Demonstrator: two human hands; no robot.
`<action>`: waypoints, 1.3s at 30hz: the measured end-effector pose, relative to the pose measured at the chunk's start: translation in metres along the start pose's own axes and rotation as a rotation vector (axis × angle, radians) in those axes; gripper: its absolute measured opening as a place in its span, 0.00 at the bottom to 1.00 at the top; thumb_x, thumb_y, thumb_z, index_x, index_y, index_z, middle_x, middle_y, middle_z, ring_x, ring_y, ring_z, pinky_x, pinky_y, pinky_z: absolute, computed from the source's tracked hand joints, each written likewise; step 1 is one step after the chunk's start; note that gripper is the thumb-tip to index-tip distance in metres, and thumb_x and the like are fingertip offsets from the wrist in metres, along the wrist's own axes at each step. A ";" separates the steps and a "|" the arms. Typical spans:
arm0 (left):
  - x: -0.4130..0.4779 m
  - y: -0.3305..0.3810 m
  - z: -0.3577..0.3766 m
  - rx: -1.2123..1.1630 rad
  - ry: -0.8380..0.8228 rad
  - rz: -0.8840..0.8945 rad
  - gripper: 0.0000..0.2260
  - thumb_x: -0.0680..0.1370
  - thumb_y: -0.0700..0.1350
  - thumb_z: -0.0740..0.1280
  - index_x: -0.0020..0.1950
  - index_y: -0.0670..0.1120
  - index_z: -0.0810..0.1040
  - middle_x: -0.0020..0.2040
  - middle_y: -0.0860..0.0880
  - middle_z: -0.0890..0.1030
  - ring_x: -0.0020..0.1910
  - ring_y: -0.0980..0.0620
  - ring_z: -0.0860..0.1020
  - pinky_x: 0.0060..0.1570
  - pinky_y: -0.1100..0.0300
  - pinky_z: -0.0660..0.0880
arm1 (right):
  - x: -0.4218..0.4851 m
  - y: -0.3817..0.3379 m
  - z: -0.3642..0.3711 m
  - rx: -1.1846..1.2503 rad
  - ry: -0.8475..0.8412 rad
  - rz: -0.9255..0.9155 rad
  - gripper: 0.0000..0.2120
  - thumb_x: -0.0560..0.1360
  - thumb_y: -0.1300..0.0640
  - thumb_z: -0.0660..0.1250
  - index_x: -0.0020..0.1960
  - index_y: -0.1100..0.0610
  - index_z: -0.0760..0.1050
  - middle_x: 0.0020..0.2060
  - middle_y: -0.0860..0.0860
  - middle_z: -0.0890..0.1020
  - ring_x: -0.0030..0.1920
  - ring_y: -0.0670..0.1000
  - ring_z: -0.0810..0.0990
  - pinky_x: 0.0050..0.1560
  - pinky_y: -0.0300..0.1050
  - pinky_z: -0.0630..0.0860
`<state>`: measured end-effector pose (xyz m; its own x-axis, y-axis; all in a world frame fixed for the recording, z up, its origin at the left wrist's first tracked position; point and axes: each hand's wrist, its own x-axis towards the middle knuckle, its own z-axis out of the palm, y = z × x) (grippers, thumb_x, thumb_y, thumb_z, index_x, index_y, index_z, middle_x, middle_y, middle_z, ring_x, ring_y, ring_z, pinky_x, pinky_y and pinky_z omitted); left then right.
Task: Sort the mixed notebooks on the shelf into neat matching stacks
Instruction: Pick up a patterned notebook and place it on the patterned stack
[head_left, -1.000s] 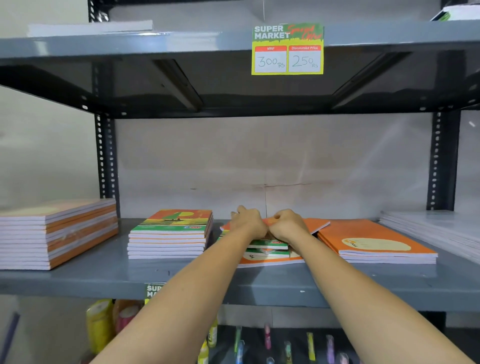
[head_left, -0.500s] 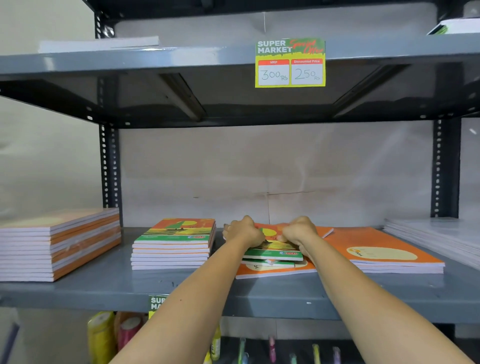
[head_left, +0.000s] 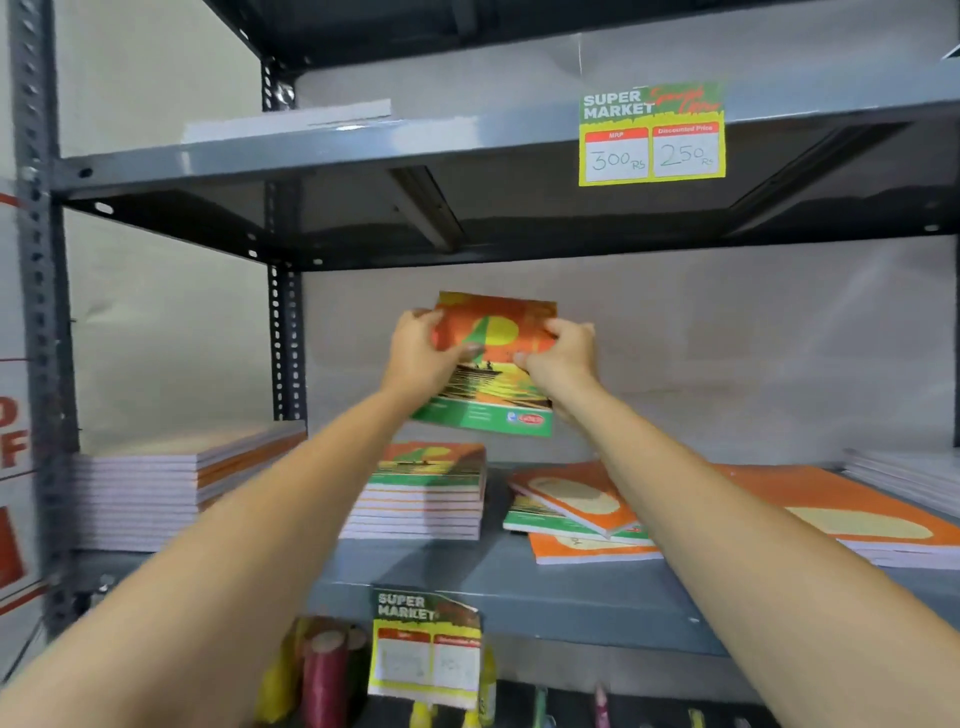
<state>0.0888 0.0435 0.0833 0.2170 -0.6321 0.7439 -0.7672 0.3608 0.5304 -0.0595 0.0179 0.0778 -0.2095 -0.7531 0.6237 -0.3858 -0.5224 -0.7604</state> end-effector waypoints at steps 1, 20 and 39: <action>0.003 -0.007 -0.014 0.029 0.014 -0.028 0.34 0.69 0.54 0.74 0.69 0.38 0.71 0.66 0.38 0.74 0.65 0.42 0.72 0.65 0.54 0.67 | -0.001 -0.010 0.013 -0.002 -0.033 -0.010 0.28 0.66 0.59 0.77 0.65 0.61 0.75 0.62 0.57 0.71 0.58 0.58 0.78 0.63 0.48 0.74; 0.004 -0.137 0.014 0.296 -0.550 -0.370 0.20 0.77 0.54 0.64 0.61 0.39 0.78 0.62 0.40 0.80 0.58 0.43 0.77 0.53 0.58 0.68 | -0.028 0.028 0.117 -0.623 -0.606 0.182 0.36 0.73 0.61 0.59 0.77 0.50 0.49 0.76 0.60 0.52 0.75 0.63 0.50 0.72 0.59 0.55; -0.038 0.004 0.143 0.093 -0.720 -0.040 0.21 0.74 0.52 0.68 0.62 0.41 0.77 0.63 0.41 0.79 0.62 0.43 0.77 0.60 0.55 0.72 | -0.049 0.104 -0.086 -0.916 -0.204 0.286 0.16 0.74 0.60 0.62 0.61 0.62 0.76 0.62 0.61 0.79 0.62 0.61 0.78 0.58 0.49 0.75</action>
<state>-0.0085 -0.0288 -0.0013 -0.1811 -0.9497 0.2556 -0.8219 0.2889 0.4910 -0.1664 0.0348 -0.0166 -0.2780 -0.9024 0.3292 -0.9106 0.1385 -0.3894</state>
